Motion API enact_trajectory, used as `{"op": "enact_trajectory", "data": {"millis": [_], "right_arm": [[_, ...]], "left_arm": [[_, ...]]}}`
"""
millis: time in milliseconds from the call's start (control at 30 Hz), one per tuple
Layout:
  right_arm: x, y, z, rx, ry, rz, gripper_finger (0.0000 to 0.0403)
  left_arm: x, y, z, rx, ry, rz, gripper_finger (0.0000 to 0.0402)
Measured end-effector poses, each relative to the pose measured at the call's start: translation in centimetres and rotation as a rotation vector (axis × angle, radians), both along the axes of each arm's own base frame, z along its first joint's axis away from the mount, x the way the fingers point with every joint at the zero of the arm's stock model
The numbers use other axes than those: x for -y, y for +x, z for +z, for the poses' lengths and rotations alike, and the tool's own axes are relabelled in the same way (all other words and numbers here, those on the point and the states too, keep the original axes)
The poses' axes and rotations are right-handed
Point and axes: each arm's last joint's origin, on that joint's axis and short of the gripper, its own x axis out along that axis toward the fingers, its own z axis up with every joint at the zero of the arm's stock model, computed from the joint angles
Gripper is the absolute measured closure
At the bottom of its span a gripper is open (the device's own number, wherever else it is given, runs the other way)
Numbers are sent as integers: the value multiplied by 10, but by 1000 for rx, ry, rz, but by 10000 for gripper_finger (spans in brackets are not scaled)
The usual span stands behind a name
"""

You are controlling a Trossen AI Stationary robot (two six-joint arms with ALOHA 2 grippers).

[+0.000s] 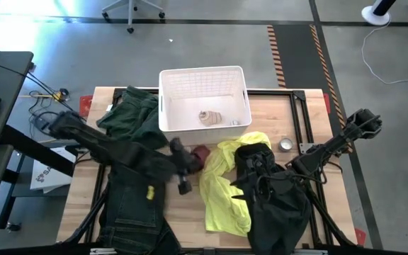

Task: Sort clothes
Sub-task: Put the dark red underwear into the white laundry bin

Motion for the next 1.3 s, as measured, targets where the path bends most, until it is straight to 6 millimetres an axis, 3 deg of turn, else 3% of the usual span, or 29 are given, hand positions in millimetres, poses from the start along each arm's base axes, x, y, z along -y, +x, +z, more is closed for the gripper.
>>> {"op": "enact_trajectory", "data": {"millis": [133,267,600,767,933,1300], "right_arm": [[0,0,0,-3,-7,3,199],[0,0,-1,-3,-13,-2,199],[0,0,-1,-2,-18,-13,199],[1,0,-1,1,-23,-26,199],[1,0,-1,2,-20,-28,199],[1,0,0,2,-16,-34,199]], "left_arm": [[-11,-21,54,191,154,25,400],[-35,-35,98,370,297,79,401],[-94,-52,144,457,577,256,401],[-131,-44,145,528,557,236,401],[-167,-34,130,483,444,225,401],[-235,-2,49,-69,322,346,402]]}}
